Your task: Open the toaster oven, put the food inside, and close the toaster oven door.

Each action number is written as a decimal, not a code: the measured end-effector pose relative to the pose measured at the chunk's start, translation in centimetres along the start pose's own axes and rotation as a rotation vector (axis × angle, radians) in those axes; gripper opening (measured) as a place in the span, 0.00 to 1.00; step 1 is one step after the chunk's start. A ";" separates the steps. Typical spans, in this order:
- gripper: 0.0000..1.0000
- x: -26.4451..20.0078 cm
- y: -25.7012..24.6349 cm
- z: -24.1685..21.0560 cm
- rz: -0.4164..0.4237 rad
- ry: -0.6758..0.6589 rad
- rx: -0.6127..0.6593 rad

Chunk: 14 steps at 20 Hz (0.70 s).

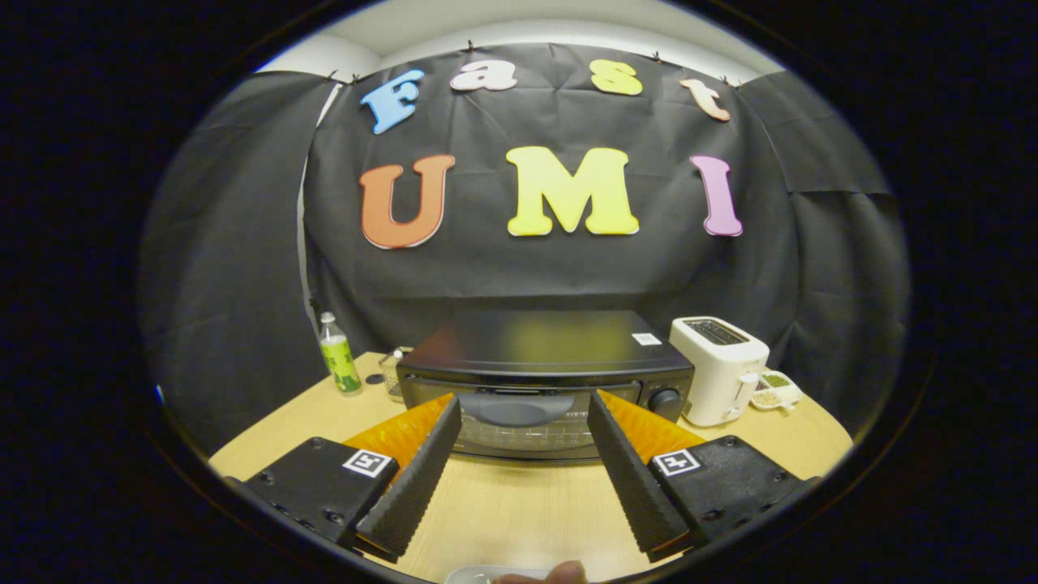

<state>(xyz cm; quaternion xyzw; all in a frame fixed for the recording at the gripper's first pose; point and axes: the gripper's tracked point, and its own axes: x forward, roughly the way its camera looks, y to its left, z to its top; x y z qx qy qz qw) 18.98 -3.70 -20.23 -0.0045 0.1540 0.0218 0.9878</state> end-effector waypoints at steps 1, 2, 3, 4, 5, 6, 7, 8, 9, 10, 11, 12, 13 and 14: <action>1.00 -1.2 -0.1 1.1 -0.001 -0.021 0.013; 1.00 -2.5 -0.2 2.3 -0.002 -0.042 0.029; 1.00 -4.2 0.0 3.8 0.004 -0.067 0.044; 1.00 -5.5 0.3 5.0 0.013 -0.088 0.050; 1.00 -7.3 0.6 6.6 0.022 -0.124 0.053; 1.00 -9.1 0.8 8.5 0.023 -0.167 0.054; 1.00 -10.9 0.7 10.1 0.006 -0.205 0.045; 1.00 -13.0 0.6 11.5 -0.011 -0.240 0.039; 1.00 -14.7 0.8 12.7 -0.019 -0.255 0.033; 1.00 -16.4 1.2 13.5 -0.023 -0.256 0.028; 1.00 -17.9 1.4 14.2 -0.033 -0.249 0.023; 1.00 -19.3 1.3 14.6 -0.051 -0.243 0.020; 1.00 -20.7 1.5 15.0 -0.057 -0.252 0.022; 1.00 -21.7 2.0 15.6 -0.055 -0.268 0.025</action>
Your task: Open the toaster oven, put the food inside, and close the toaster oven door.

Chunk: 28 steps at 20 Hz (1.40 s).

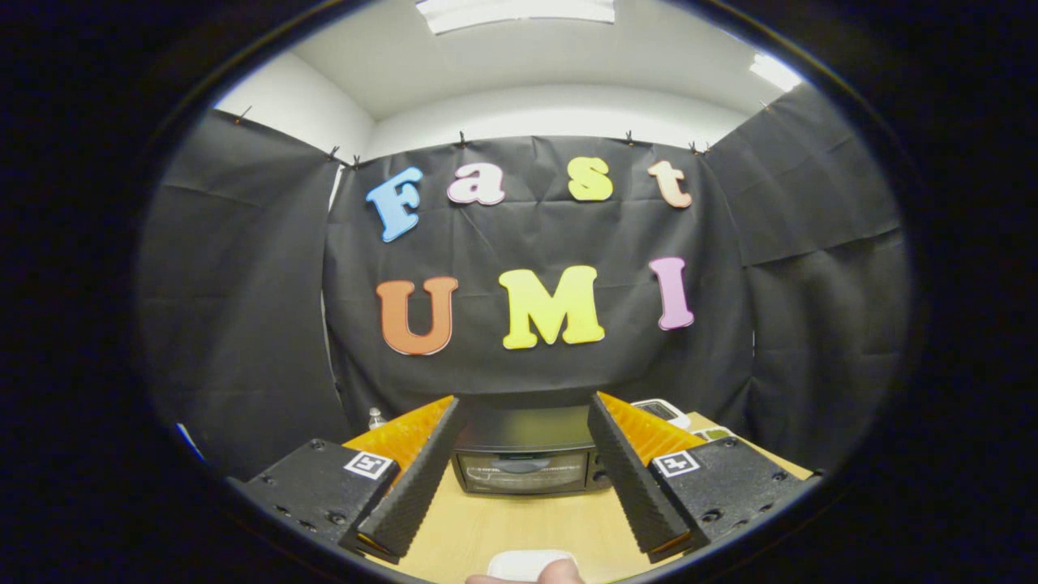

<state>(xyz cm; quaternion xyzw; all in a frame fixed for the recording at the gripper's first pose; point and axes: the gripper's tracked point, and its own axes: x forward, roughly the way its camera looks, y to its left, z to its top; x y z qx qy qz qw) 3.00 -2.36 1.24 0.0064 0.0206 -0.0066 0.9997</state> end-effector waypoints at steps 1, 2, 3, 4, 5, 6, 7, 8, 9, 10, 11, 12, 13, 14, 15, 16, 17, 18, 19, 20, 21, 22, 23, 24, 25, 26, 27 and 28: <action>1.00 -1.1 0.5 0.4 0.007 -0.017 0.000; 1.00 -2.1 0.6 0.4 0.010 -0.025 -0.004; 1.00 -3.1 1.0 0.5 0.017 -0.033 -0.004; 1.00 -4.0 1.5 0.3 0.024 -0.037 0.002; 1.00 -4.7 1.9 0.1 0.031 -0.035 0.007; 1.00 -5.3 2.3 -0.3 0.036 -0.029 0.007; 1.00 -5.9 2.3 -0.3 0.029 -0.034 0.005; 1.00 -6.3 2.6 -0.1 0.026 -0.045 0.007; 1.00 -6.6 2.9 -0.1 0.026 -0.049 0.007; 1.00 -7.0 3.2 -0.3 0.029 -0.046 0.005; 1.00 -7.2 3.4 -0.7 0.031 -0.034 0.002; 1.00 -7.5 3.2 -0.9 0.028 -0.027 -0.001; 1.00 -7.5 2.9 -0.8 0.017 -0.029 -0.006; 1.00 -7.5 2.8 -0.9 0.005 -0.023 -0.004; 1.00 -7.6 2.8 -0.9 -0.002 -0.018 -0.002; 1.00 -7.5 2.7 -0.9 -0.006 -0.015 0.001; 1.00 -7.6 2.7 -0.9 -0.008 -0.015 0.005; 1.00 -7.6 2.5 -0.7 -0.015 -0.023 0.009; 1.00 -7.6 2.2 -0.4 -0.022 -0.030 0.008; 1.00 -7.6 1.8 -0.3 -0.033 -0.035 0.003; 1.00 -7.7 1.7 -0.5 -0.039 -0.032 0.000; 1.00 -7.7 1.9 -0.5 -0.039 -0.030 0.003; 1.00 -7.6 1.8 -0.6 -0.040 -0.029 0.005; 1.00 -7.6 1.8 -0.6 -0.042 -0.029 0.005; 1.00 -7.6 1.8 -0.5 -0.040 -0.028 0.005; 1.00 -7.4 2.0 -0.7 -0.036 -0.023 0.004; 1.00 -7.3 2.1 -0.8 -0.032 -0.020 0.004; 1.00 -7.3 2.4 -0.9 -0.027 -0.012 0.003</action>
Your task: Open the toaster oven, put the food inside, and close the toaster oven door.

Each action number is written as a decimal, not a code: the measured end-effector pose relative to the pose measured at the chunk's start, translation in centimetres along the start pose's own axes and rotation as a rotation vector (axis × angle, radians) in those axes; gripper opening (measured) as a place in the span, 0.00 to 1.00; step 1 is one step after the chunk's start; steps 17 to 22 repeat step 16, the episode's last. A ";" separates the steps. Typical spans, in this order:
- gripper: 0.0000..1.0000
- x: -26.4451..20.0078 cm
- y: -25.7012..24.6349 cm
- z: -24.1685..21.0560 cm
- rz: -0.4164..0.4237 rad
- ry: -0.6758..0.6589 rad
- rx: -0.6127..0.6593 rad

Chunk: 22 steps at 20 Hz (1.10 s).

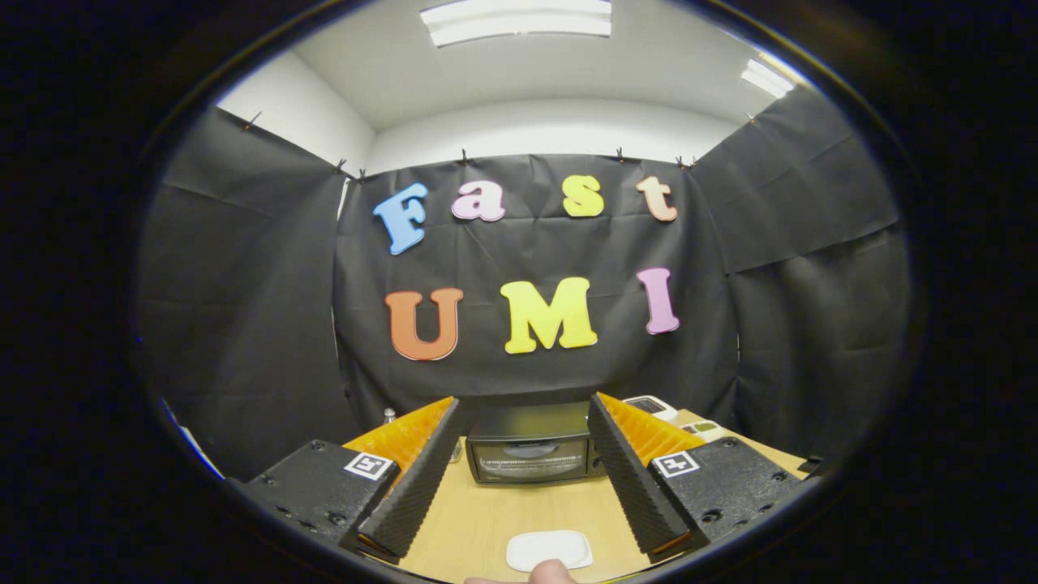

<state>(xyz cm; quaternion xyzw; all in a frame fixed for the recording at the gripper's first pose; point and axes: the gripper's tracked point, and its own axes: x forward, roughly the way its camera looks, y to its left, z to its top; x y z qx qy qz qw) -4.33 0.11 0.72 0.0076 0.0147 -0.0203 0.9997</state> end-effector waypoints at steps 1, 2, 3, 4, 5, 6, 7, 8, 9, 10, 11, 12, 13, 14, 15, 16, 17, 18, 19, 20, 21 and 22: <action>1.00 0.2 0.0 -0.1 0.003 0.005 0.000; 1.00 0.2 0.1 -0.1 0.004 0.008 0.000; 1.00 0.4 0.0 -0.2 0.005 0.008 0.002; 1.00 0.4 -0.1 -0.2 0.002 0.007 0.005; 1.00 0.4 -0.2 -0.1 0.000 0.008 0.009; 1.00 0.5 -0.3 -0.2 0.001 0.010 0.014; 1.00 0.6 -0.3 -0.3 0.002 0.015 0.017; 1.00 0.6 -0.2 -0.4 0.004 0.017 0.020; 1.00 0.7 -0.2 -0.4 0.003 0.018 0.021; 1.00 0.8 -0.3 -0.4 0.002 0.021 0.019; 1.00 0.9 -0.3 -0.5 0.002 0.023 0.018; 1.00 0.8 -0.2 -0.4 0.001 0.023 0.016; 1.00 0.9 -0.3 -0.4 0.000 0.022 0.014; 1.00 0.9 -0.2 -0.4 0.001 0.021 0.014; 1.00 0.9 -0.2 -0.3 0.002 0.019 0.014; 1.00 0.8 -0.2 -0.3 0.001 0.016 0.014; 1.00 0.8 -0.2 -0.3 0.001 0.016 0.014; 1.00 0.8 -0.2 -0.3 0.001 0.016 0.014; 1.00 0.8 -0.2 -0.3 0.001 0.016 0.014; 1.00 0.8 -0.2 -0.3 0.001 0.016 0.014; 1.00 0.8 -0.2 -0.3 0.001 0.016 0.014; 1.00 0.8 -0.2 -0.3 0.001 0.016 0.014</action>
